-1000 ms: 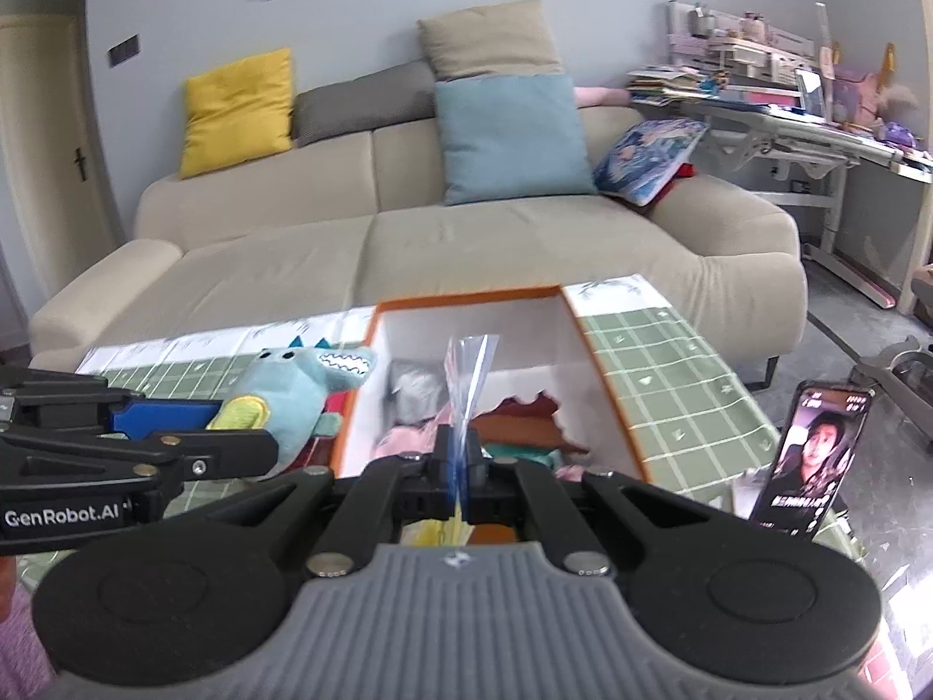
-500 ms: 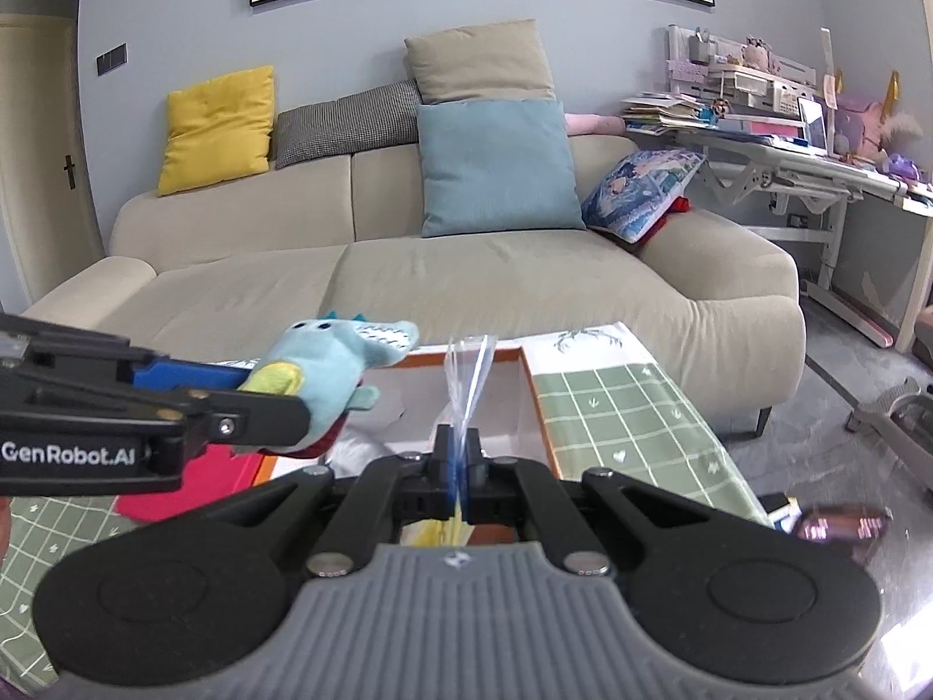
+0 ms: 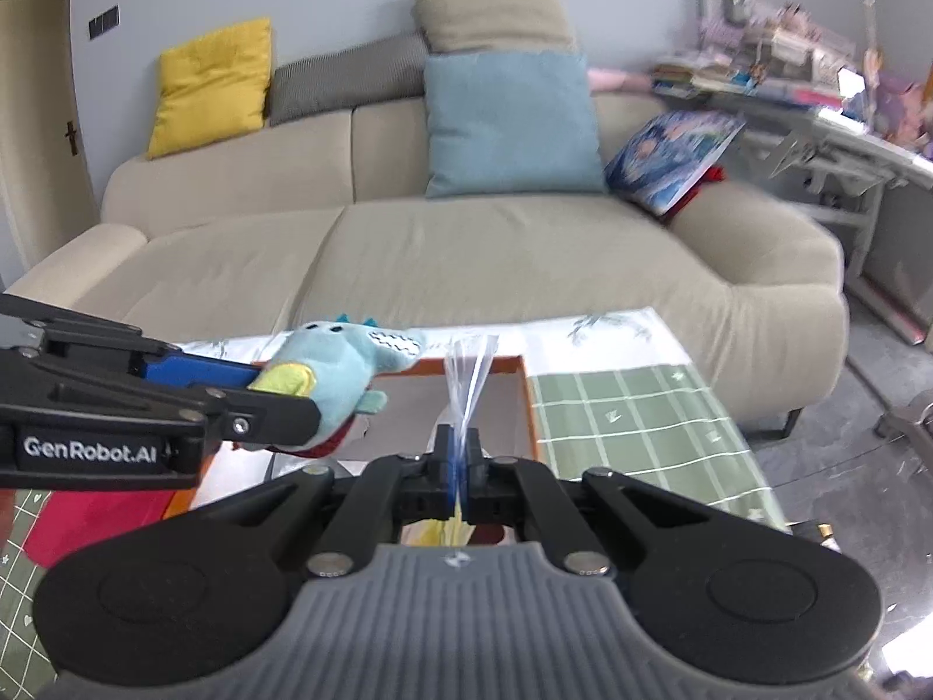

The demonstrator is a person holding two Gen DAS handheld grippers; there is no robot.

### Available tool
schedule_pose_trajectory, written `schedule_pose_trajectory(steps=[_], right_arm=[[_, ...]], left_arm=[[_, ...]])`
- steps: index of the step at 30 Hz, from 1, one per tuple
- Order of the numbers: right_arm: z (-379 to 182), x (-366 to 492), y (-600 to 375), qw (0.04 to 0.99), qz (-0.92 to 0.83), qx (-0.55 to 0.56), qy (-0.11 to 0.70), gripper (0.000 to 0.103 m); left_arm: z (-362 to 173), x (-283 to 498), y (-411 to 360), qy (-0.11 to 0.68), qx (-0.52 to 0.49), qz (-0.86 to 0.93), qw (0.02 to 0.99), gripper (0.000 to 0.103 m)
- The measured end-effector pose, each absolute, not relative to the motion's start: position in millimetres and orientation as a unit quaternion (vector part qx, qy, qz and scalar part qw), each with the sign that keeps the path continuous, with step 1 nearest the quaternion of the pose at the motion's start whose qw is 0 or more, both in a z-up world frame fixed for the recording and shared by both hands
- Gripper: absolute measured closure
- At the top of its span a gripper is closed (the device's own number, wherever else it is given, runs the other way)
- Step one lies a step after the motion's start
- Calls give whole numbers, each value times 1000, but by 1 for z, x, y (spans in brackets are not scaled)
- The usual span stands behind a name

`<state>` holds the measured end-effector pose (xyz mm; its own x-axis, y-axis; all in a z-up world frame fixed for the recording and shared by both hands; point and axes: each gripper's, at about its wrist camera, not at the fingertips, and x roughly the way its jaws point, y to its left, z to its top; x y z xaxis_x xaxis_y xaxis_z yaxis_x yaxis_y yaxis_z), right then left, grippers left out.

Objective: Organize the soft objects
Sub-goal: 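Lift and carry the plush dinosaur and clear packet over the orange box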

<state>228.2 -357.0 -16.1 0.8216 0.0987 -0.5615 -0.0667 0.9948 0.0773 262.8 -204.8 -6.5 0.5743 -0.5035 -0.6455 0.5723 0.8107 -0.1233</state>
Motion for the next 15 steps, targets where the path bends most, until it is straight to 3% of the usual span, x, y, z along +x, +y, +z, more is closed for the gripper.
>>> schedule_pose_trajectory(steps=[15], right_arm=[[-69,300,-339,913,59,-11,404,103]], left_arm=[[-65,325,-209,459,51,-274,843,61]])
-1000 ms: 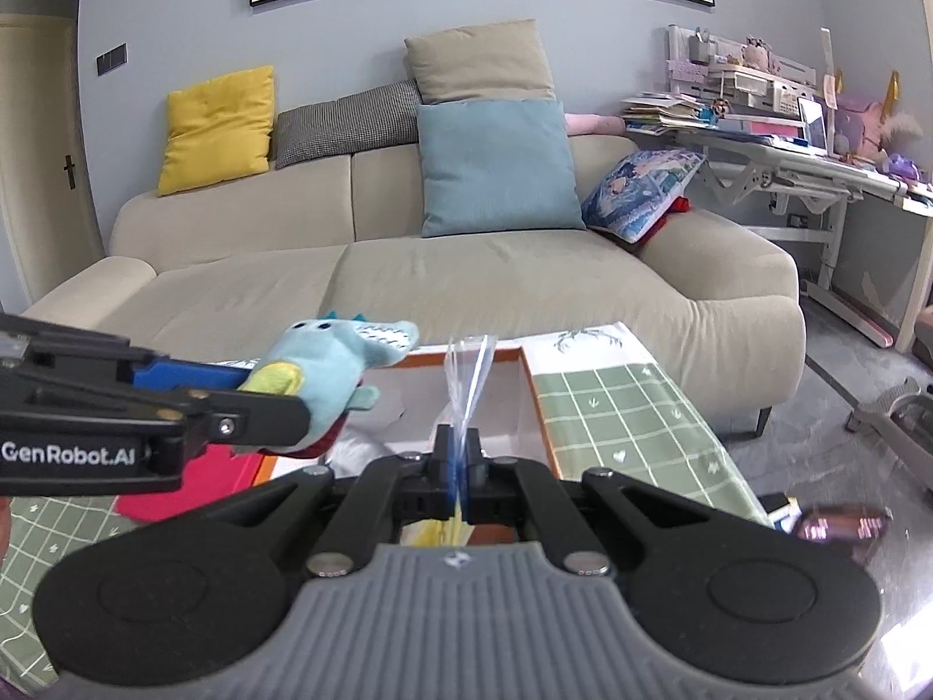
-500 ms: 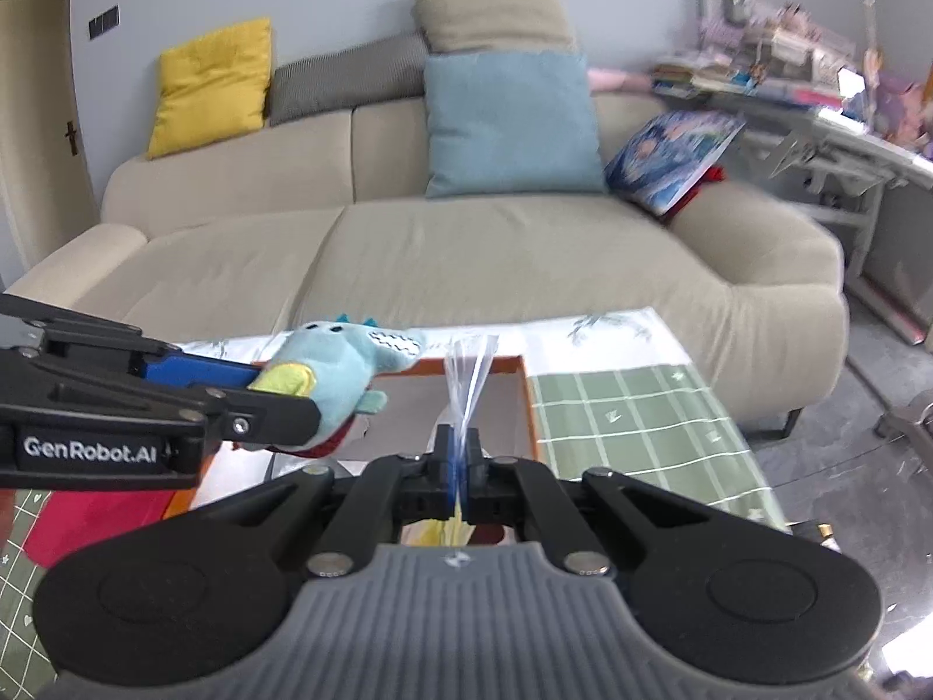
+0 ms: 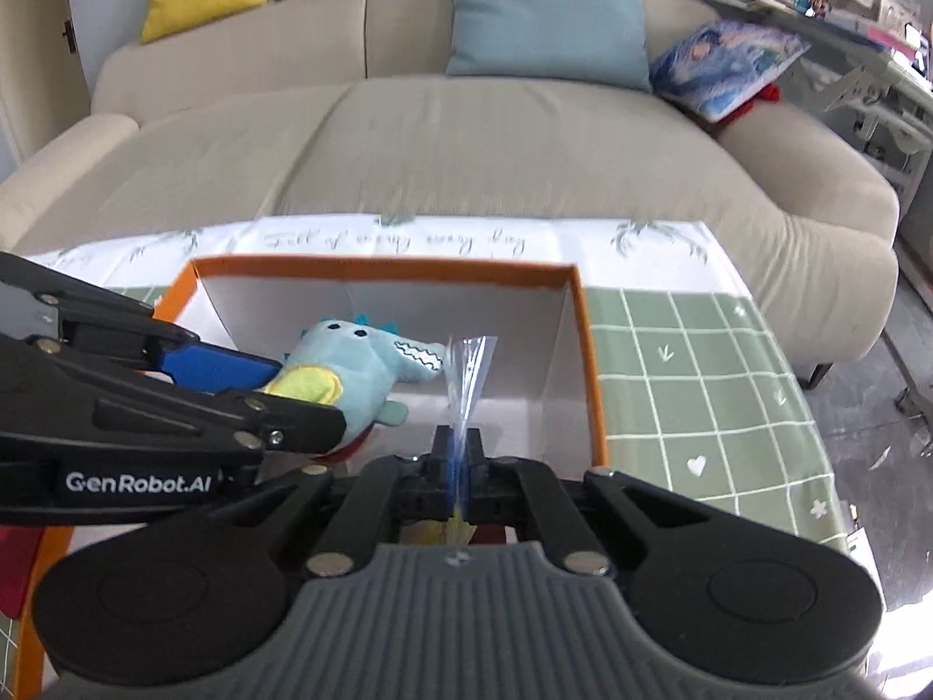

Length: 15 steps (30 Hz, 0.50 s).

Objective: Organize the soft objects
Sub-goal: 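Open the left tool to drop the dinosaur while the right tool releases the packet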

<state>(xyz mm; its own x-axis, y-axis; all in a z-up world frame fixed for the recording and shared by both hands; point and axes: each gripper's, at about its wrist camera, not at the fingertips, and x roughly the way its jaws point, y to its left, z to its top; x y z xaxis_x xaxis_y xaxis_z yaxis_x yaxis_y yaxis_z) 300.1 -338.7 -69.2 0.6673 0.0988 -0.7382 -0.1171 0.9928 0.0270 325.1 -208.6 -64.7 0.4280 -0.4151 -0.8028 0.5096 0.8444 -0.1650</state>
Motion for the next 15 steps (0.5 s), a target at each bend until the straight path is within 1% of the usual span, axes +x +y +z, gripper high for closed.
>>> schedule_pose_trajectory(steps=[2,4,6,7,8,9,11,13,15], right_arm=[[-72,302,-338,910,57,-21,409,98],[-73,301,-338,911,53,-24,408,97],[-73,300,-340,911,53,-25,409,91],[-73,301,-341,910,55,-23,409,85],[-72,301,-342,910,57,-22,410,79],[-72,301,-343,910,59,-22,410,77],[-70,300,-344,911,62,-25,407,67],[-66,298,-343,913,65,-28,402,63],[-62,295,-342,914,66,-32,400,63]], left_arm=[[-68,328,-208,468,50,-273,839,59],[-70,334,-209,475,45,-273,835,56],[-71,335,-207,477,38,-269,836,54],[-70,335,-205,478,33,-266,836,54],[-70,336,-203,479,28,-263,837,52],[-69,336,-202,479,21,-263,837,46],[-67,338,-200,480,10,-260,838,45],[-63,337,-196,477,-2,-260,840,44],[-56,336,-196,471,-4,-261,843,43]])
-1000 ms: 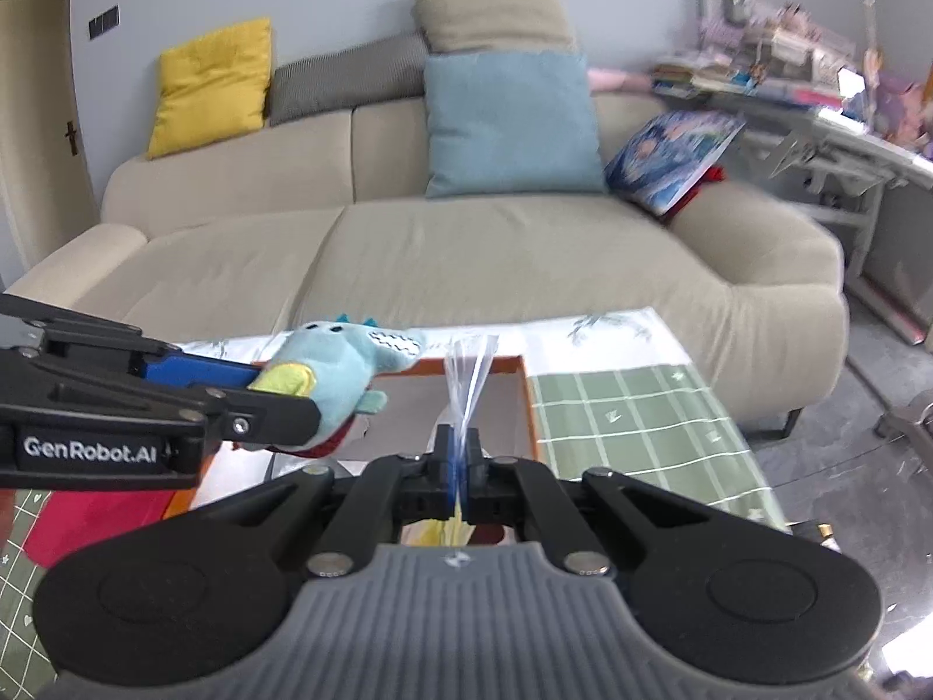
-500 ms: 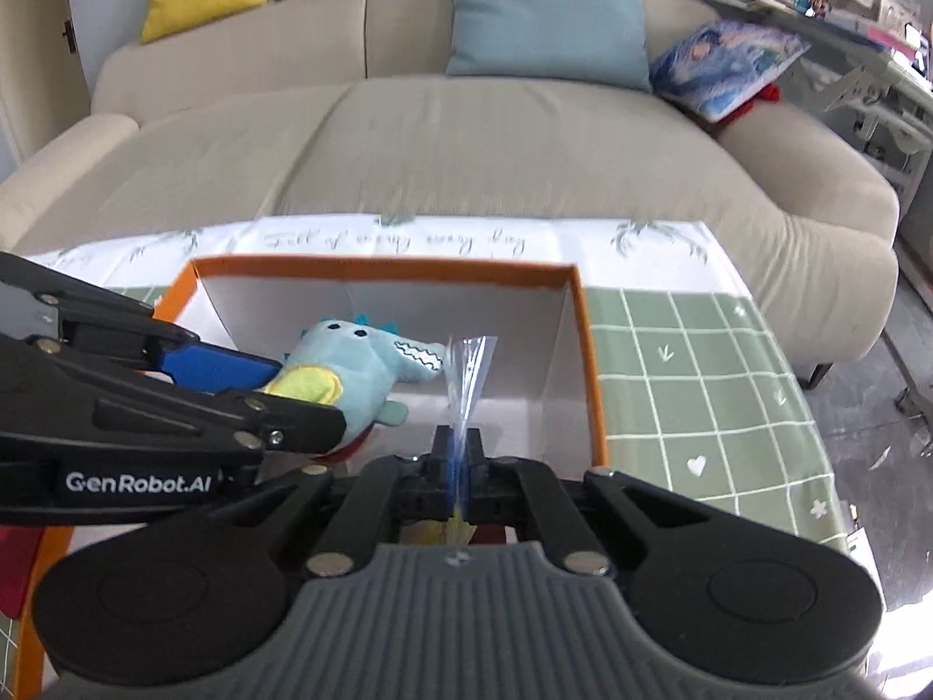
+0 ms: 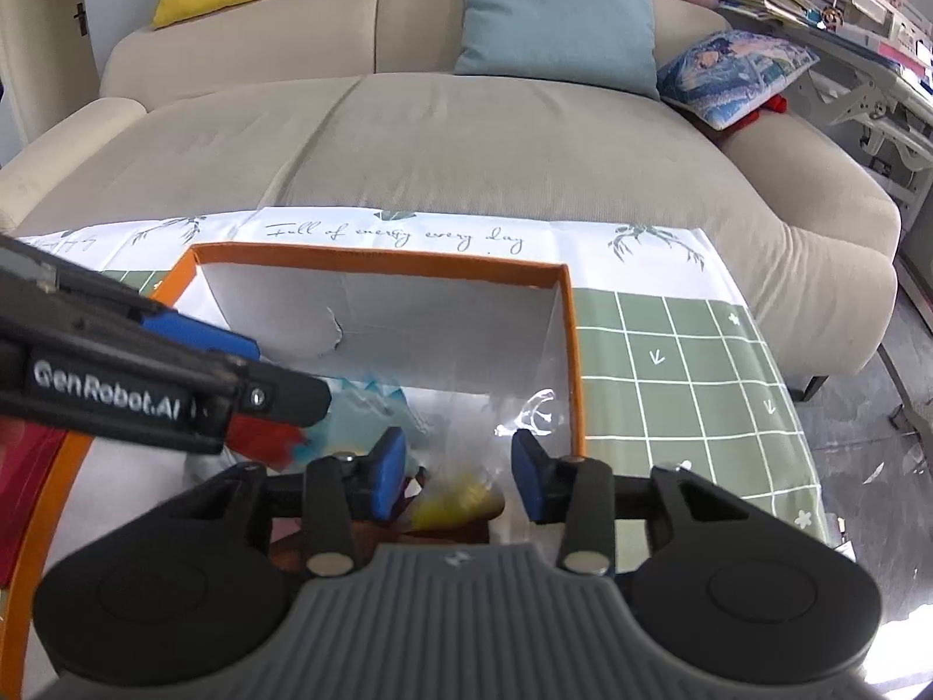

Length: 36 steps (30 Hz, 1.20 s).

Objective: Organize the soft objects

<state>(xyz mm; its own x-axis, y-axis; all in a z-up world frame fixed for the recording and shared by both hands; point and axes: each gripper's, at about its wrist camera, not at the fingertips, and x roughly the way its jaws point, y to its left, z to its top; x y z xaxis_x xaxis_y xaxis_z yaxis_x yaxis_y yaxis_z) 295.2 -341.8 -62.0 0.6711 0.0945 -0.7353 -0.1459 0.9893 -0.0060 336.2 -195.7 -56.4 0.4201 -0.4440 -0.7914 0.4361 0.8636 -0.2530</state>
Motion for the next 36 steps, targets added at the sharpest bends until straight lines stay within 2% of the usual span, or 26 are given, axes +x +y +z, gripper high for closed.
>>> schedule_pose_trajectory(steps=[7,13,23,28,30,32,36], right_arm=[[-38,280,-337,920,66,-39,385,61],[3,255,-325,932,69,-46,352,54],[78,178,-295,955,92,-48,276,52],[96,133,-272,961,106,-41,254,51],[97,118,-263,961,114,-38,249,48],[96,103,-254,961,122,-34,248,41],[89,78,-235,959,136,-22,249,32]], left_arm=[[-25,324,-193,445,2,-265,855,43],[19,299,-179,400,-2,-271,875,41],[102,213,-123,293,8,-262,919,38],[121,159,-90,254,14,-244,936,35],[124,139,-79,245,14,-237,940,33],[123,123,-69,241,16,-228,943,31],[114,95,-53,240,25,-213,947,25]])
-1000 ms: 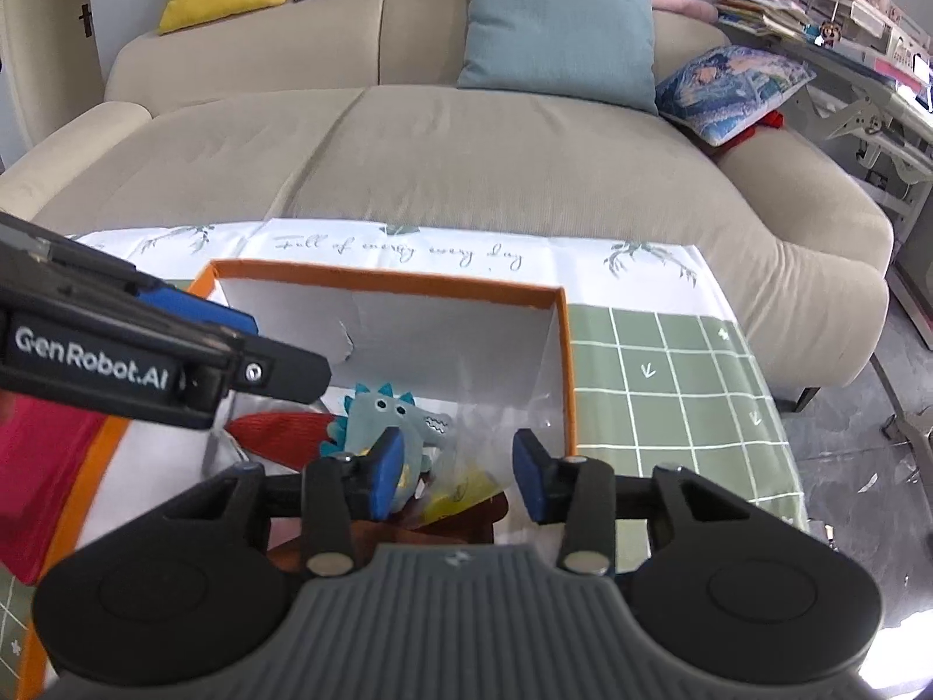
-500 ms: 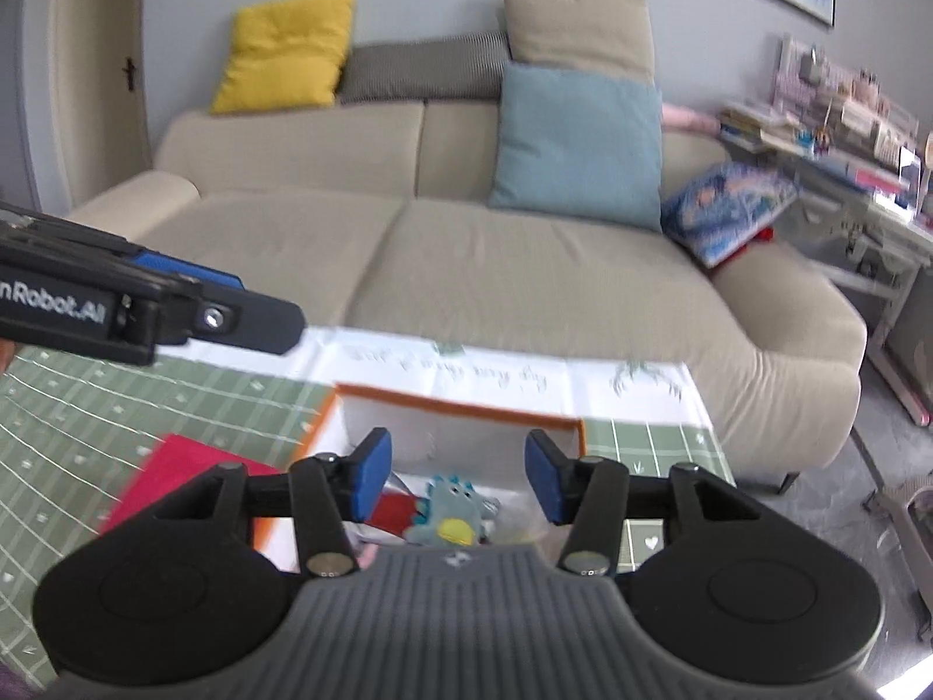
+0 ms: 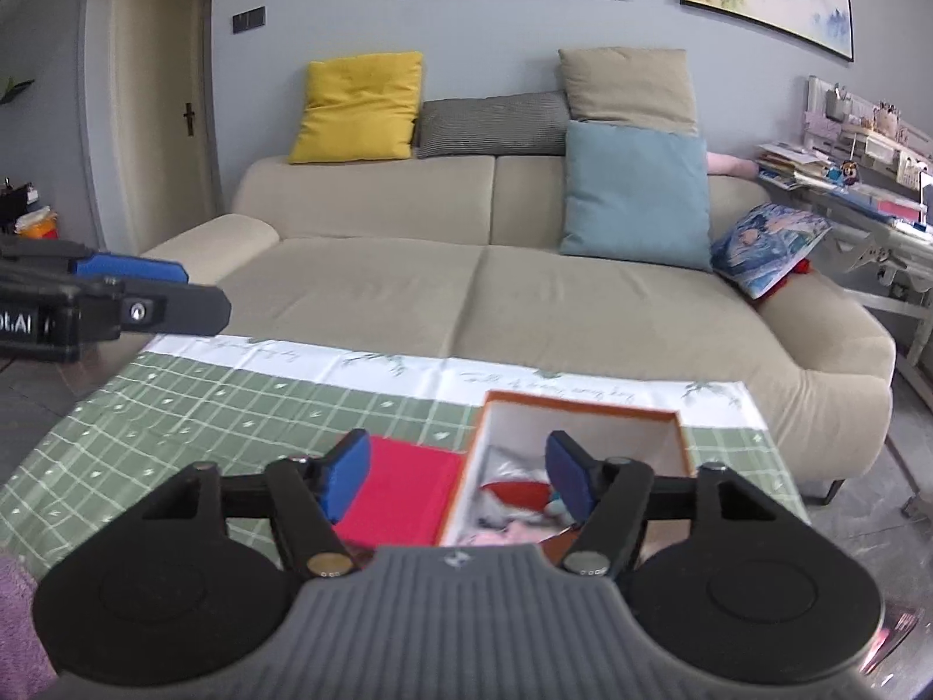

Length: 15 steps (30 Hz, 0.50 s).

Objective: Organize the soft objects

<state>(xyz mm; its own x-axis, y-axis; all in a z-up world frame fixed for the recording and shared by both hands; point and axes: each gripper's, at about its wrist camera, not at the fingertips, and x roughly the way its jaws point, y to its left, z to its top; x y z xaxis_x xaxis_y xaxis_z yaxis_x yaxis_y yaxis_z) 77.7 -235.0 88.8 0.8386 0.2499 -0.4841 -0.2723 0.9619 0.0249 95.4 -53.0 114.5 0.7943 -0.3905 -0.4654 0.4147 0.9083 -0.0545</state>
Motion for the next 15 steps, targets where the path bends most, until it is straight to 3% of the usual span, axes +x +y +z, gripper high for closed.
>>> schedule_pose_trajectory(steps=[7,10,15], right_arm=[[63,37,-210,967,103,-11,231,29],[48,16,-203,972,86,-10,220,21],[20,-5,-196,971,62,8,229,21]], left_arm=[[77,59,-31,256,-3,-179,950,25],[54,41,-29,247,5,-148,958,28],[17,23,-22,271,-16,-99,957,28]])
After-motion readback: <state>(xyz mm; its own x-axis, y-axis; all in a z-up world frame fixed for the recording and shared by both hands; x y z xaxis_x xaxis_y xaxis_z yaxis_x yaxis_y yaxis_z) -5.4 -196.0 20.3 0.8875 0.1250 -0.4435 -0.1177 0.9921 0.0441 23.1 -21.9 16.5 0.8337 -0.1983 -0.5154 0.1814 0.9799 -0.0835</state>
